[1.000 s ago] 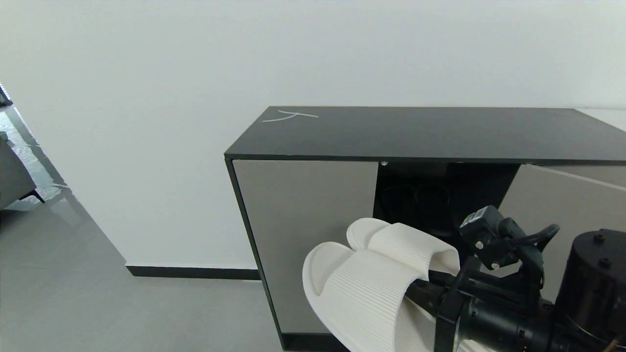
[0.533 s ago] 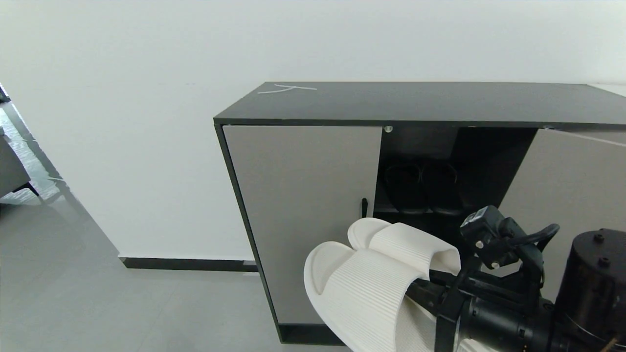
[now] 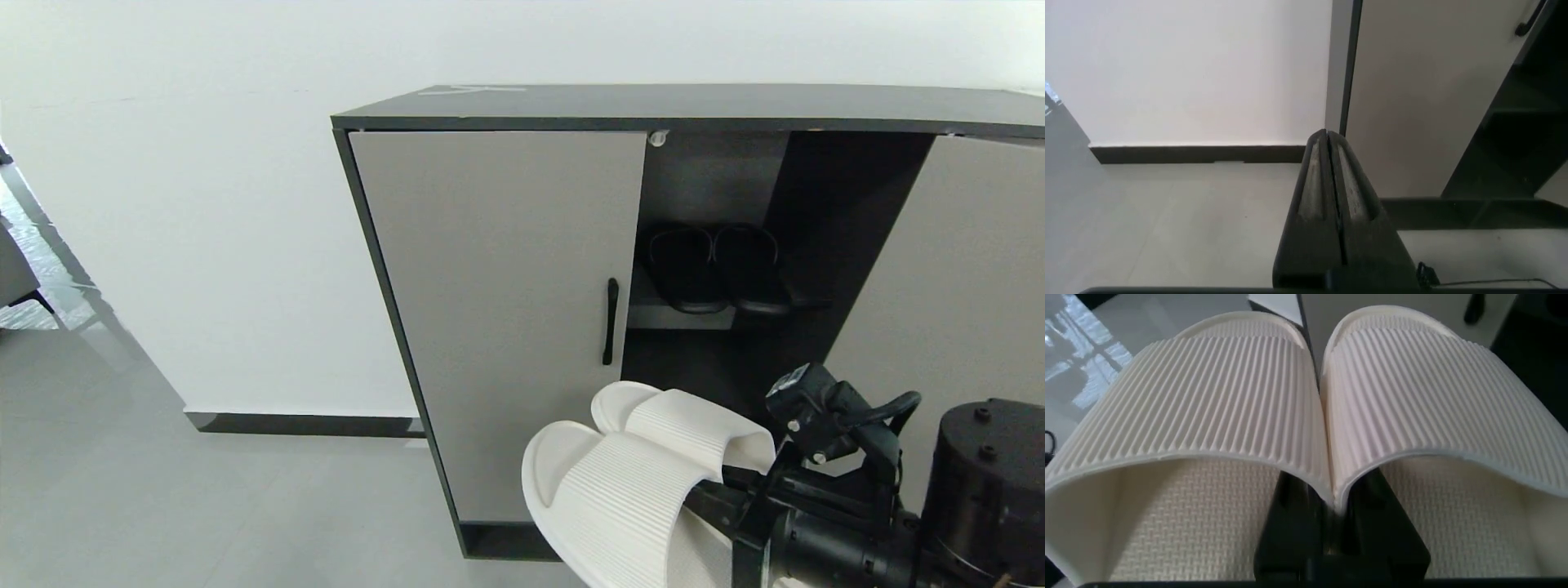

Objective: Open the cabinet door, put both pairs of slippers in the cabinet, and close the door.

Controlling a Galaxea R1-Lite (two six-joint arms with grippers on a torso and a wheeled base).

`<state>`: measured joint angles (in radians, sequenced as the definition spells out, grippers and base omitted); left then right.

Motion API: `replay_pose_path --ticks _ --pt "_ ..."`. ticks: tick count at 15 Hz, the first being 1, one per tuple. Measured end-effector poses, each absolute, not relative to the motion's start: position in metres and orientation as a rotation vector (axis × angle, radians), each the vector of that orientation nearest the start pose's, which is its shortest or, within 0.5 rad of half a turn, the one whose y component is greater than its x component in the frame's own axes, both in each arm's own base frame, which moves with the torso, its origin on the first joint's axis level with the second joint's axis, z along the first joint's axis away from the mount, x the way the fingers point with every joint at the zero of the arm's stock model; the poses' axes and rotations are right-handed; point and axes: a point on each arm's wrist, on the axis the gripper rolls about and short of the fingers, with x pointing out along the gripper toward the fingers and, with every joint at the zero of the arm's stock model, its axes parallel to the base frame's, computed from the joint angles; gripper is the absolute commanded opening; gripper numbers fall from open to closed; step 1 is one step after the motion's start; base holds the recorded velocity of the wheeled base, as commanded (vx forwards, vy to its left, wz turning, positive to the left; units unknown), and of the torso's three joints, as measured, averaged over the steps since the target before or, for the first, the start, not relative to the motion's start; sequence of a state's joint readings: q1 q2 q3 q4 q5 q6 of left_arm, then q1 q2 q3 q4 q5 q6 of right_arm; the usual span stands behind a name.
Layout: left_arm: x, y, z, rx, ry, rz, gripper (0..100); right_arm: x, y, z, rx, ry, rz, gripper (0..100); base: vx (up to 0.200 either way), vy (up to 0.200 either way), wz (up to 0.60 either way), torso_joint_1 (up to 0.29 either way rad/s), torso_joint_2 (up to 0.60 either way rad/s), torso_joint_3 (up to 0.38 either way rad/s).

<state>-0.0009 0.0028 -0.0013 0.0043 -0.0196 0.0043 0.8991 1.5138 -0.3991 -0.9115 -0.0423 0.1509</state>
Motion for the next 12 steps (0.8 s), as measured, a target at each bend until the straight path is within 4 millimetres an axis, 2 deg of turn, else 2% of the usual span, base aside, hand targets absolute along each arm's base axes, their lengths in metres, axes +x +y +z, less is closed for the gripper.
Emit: replay_pose_path --ticks 4,8,10,12 --pt "-0.023 0.0 0.076 0.004 0.005 -0.02 0 0.138 0.153 0.133 0.049 0.251 0.755 0 0.0 0.0 0.0 -0.011 0.04 0.028" --pt "-0.023 0.0 0.076 0.005 0.006 -0.02 0 0.139 0.117 0.103 0.059 0.351 0.474 0 0.0 0.0 0.0 0.0 0.0 0.0" --pt "-0.023 0.0 0.076 0.004 0.005 -0.021 0 0.152 0.111 0.099 0.069 0.352 0.365 0 0.0 0.0 0.0 0.0 0.0 0.0" --pt "-0.023 0.0 0.076 0.004 0.006 -0.02 0 0.172 0.114 0.096 0.098 0.321 0.283 0 0.2 0.0 0.0 0.0 0.0 0.0"
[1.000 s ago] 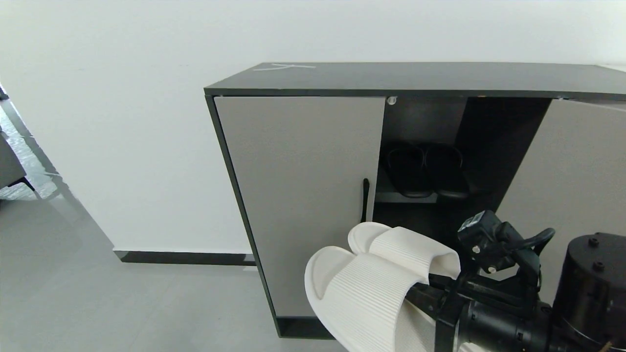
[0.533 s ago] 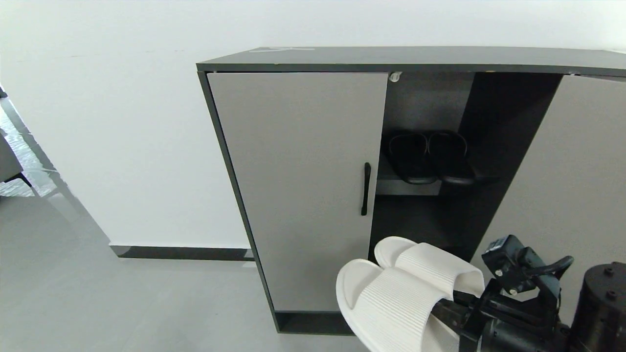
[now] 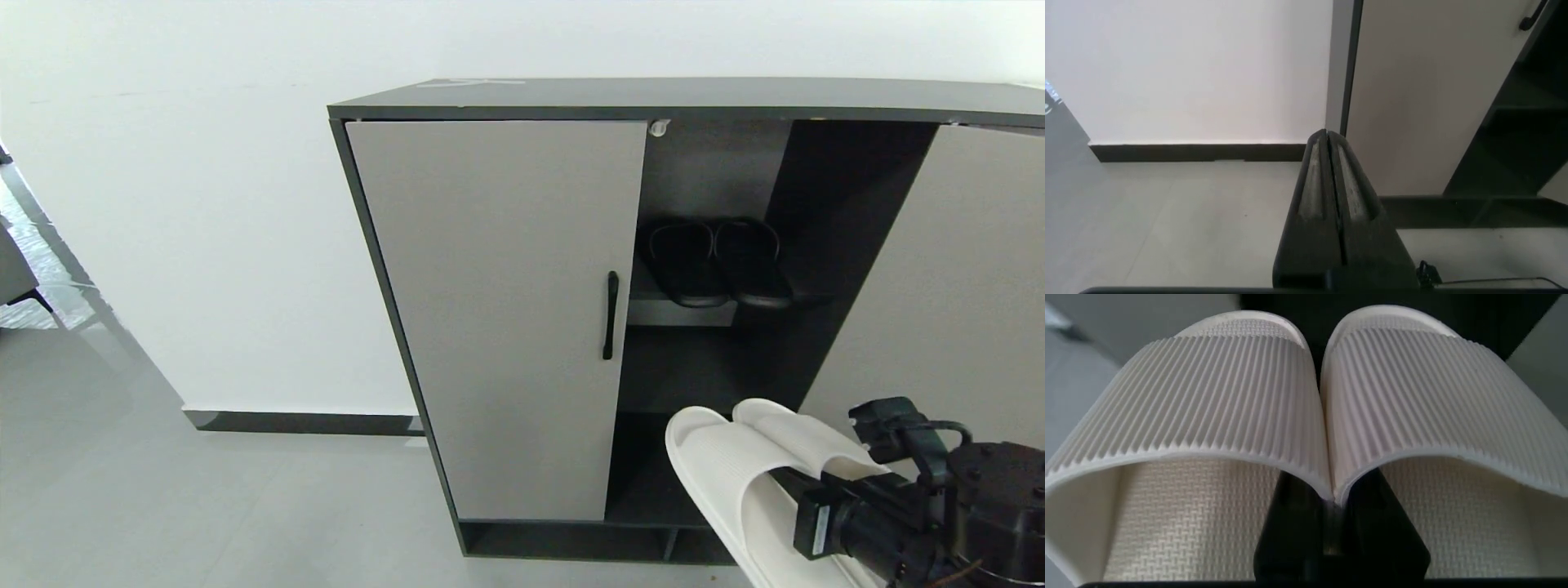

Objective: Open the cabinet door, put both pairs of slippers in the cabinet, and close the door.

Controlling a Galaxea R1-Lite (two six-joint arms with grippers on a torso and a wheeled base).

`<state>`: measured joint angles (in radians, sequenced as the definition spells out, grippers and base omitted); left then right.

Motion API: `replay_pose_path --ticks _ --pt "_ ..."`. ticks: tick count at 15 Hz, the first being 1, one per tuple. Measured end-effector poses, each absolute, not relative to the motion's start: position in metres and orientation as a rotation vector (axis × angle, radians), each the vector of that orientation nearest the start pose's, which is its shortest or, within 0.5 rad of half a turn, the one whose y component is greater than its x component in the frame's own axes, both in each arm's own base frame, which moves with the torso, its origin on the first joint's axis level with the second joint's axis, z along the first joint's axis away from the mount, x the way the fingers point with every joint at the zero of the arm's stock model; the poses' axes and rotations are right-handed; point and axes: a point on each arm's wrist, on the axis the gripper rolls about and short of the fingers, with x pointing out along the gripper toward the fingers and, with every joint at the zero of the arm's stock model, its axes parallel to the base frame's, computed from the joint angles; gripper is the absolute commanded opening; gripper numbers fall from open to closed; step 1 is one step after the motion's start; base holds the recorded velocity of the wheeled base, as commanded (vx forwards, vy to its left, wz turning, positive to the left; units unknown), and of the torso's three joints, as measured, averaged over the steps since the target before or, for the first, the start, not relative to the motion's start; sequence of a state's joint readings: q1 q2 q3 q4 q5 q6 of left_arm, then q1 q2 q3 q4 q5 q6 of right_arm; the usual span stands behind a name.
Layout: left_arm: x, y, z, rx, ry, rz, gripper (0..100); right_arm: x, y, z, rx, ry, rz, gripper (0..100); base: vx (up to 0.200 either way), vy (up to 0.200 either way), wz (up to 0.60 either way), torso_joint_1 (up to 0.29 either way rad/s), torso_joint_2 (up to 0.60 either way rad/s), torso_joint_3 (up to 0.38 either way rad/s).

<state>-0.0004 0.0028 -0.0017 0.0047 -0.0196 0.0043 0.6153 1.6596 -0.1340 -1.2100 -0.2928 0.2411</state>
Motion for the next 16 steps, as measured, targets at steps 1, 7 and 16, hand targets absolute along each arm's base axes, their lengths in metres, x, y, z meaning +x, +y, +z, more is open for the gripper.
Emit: replay_pose_path --ticks 1,7,16 --pt "-0.023 0.0 0.076 0.005 0.006 -0.02 0 0.184 0.117 0.094 0.115 0.294 0.26 0 0.2 0.0 0.0 0.012 0.0 0.002" --pt "-0.023 0.0 0.076 0.004 0.005 -0.02 0 0.272 0.138 0.042 0.106 0.206 0.112 0 0.033 0.0 0.0 0.0 0.0 0.0" --pt "-0.023 0.0 0.076 0.004 0.006 -0.02 0 0.374 0.146 0.003 0.031 0.052 0.022 0 0.0 0.0 0.0 0.0 0.0 -0.034"
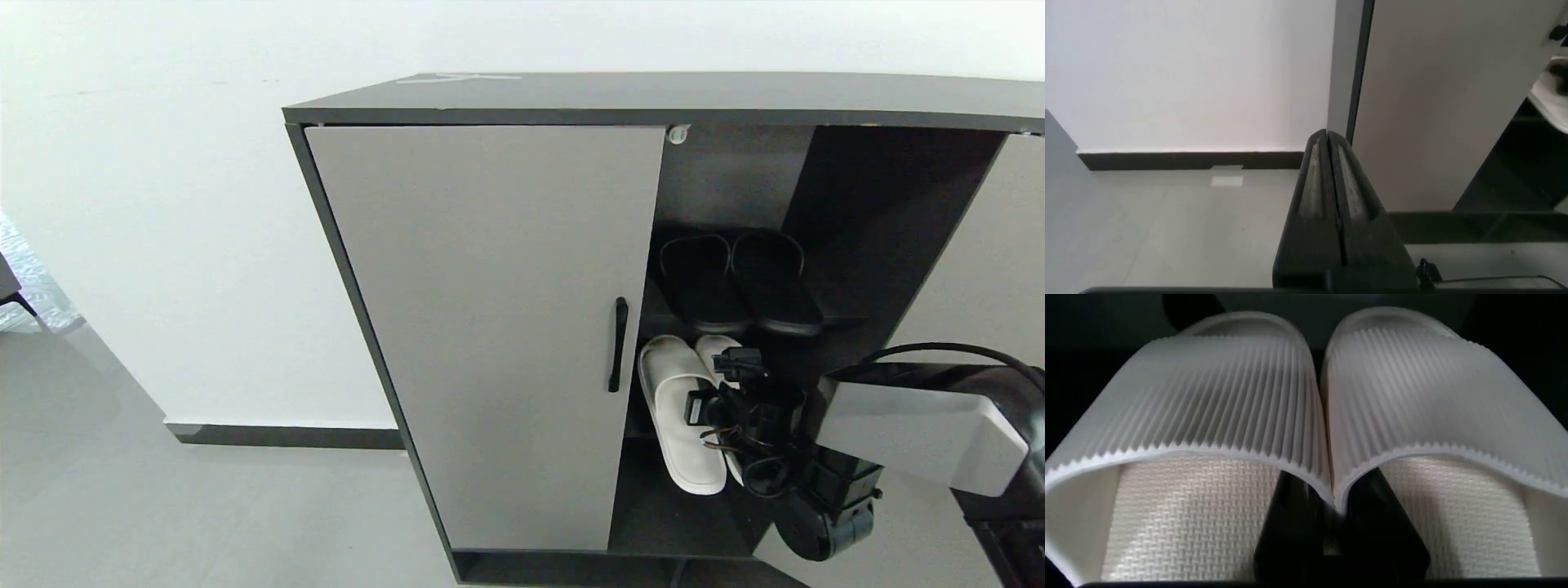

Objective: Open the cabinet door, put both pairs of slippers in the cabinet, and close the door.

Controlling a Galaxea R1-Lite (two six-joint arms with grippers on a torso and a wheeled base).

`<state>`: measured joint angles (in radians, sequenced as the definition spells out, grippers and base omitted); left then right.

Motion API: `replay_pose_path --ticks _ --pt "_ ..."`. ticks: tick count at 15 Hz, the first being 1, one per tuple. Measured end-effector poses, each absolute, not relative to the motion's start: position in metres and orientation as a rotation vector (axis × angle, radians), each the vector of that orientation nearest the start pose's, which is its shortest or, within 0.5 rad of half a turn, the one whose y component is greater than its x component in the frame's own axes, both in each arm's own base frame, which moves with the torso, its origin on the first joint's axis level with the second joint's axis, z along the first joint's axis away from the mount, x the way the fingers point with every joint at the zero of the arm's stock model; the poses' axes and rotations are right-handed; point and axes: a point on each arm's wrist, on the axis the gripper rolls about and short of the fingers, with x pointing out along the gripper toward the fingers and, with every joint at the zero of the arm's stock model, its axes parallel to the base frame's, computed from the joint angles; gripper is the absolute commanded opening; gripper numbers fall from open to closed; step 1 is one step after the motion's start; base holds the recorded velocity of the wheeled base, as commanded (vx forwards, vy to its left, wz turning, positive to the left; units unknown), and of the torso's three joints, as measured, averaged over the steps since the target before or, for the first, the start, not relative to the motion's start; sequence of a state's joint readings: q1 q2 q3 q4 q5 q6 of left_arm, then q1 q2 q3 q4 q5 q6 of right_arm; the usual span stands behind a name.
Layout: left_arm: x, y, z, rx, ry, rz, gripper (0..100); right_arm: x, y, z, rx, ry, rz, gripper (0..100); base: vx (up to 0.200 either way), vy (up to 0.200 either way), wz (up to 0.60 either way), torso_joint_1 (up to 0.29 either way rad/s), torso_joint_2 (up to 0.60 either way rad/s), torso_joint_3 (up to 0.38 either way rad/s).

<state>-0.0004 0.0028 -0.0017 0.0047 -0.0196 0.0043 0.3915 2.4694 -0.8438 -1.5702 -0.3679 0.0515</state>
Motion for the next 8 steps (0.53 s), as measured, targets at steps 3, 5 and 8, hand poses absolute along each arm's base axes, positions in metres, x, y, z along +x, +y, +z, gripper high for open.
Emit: replay_pose_path --ticks 3,5,8 --pt "-0.023 0.0 0.076 0.004 0.006 -0.021 0 0.394 0.146 0.0 0.001 0.045 0.015 0 0.0 0.0 0.0 0.004 0.0 -0.194" --pt "-0.023 0.0 0.076 0.004 0.006 -0.02 0 0.407 0.15 0.006 0.009 0.021 0.014 0 0.0 0.0 0.0 0.002 0.0 -0.163" --pt "-0.023 0.0 0.076 0.004 0.006 -0.02 0 0.431 0.157 0.025 0.026 -0.024 0.011 0 0.0 0.0 0.0 0.001 0.0 -0.022"
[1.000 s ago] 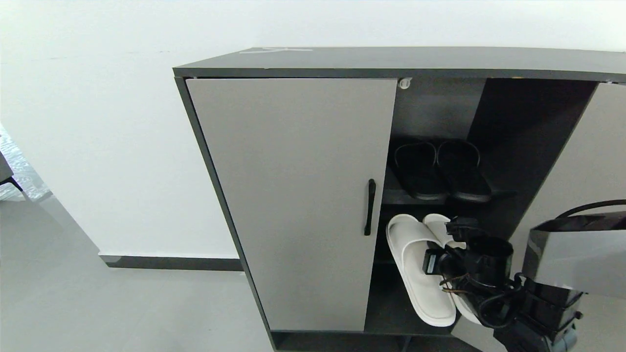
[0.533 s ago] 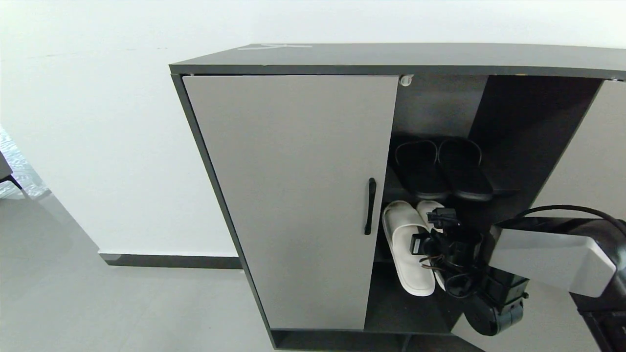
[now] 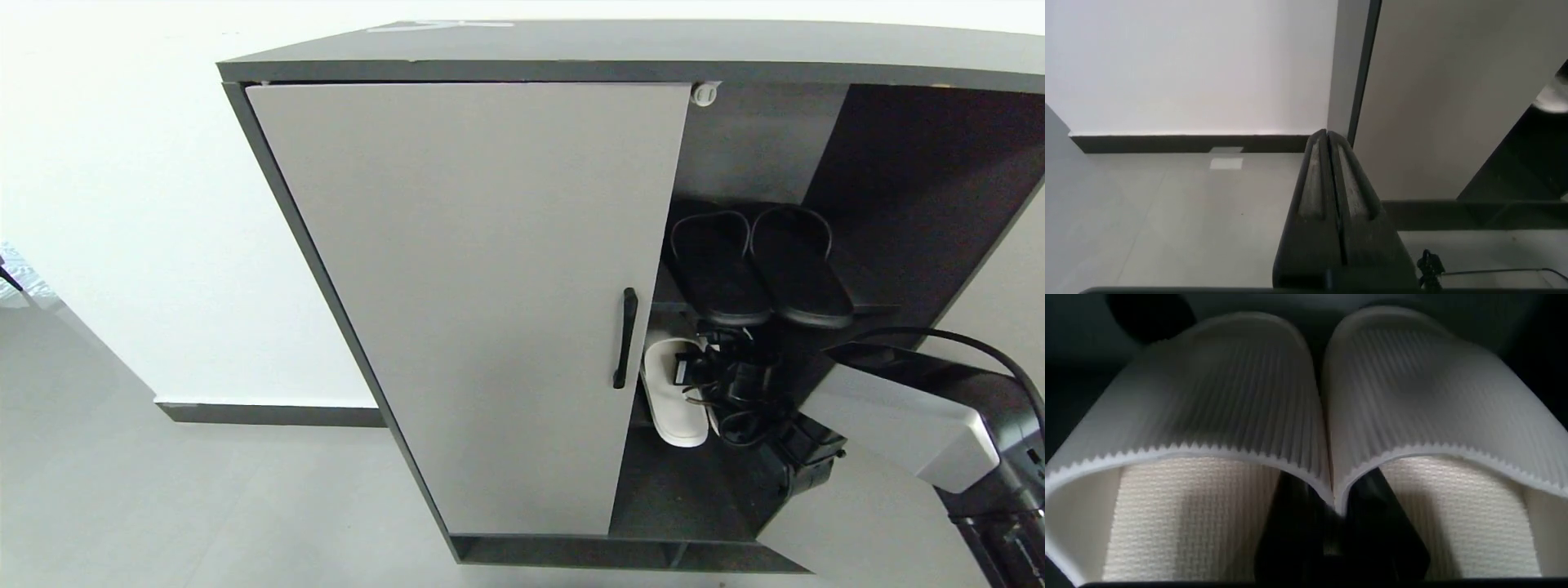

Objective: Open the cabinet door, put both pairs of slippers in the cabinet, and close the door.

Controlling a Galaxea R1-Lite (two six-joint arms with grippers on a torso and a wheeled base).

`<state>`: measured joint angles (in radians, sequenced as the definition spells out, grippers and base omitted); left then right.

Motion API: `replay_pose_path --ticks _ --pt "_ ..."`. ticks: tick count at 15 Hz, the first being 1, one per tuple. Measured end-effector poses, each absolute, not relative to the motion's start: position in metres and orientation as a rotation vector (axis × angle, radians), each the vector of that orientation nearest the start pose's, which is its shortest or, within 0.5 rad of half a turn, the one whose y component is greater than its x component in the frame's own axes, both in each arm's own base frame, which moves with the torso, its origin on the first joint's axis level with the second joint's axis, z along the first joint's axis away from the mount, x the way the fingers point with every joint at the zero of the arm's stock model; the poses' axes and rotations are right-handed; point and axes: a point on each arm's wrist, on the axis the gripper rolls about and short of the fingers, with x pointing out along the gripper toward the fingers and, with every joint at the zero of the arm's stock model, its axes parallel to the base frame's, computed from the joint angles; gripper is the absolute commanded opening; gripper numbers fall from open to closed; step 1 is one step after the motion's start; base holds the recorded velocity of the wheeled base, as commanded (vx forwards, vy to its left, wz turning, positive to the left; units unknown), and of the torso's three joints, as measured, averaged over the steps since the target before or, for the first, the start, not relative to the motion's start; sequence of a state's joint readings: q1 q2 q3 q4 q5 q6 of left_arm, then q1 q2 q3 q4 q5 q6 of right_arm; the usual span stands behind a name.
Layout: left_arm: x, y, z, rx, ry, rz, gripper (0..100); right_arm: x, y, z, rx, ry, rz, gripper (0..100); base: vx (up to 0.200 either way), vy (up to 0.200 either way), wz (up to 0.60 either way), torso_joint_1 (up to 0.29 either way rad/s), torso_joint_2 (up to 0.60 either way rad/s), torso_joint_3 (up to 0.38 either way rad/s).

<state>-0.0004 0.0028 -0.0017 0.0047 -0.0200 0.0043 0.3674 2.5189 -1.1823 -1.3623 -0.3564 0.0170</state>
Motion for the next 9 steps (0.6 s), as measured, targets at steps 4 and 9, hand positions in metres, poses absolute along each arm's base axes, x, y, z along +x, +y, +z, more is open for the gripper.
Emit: replay_pose_path --ticks 4,9 --pt "-0.023 0.0 0.076 0.004 0.005 -0.02 0 0.46 0.16 0.044 0.032 -0.04 -0.005 0 0.0 0.0 0.0 0.0 0.0 0.0" --pt "-0.023 0.0 0.076 0.004 0.006 -0.02 0 0.477 0.157 0.033 0.031 -0.021 -0.023 0 0.0 0.0 0.0 0.0 0.0 0.0"
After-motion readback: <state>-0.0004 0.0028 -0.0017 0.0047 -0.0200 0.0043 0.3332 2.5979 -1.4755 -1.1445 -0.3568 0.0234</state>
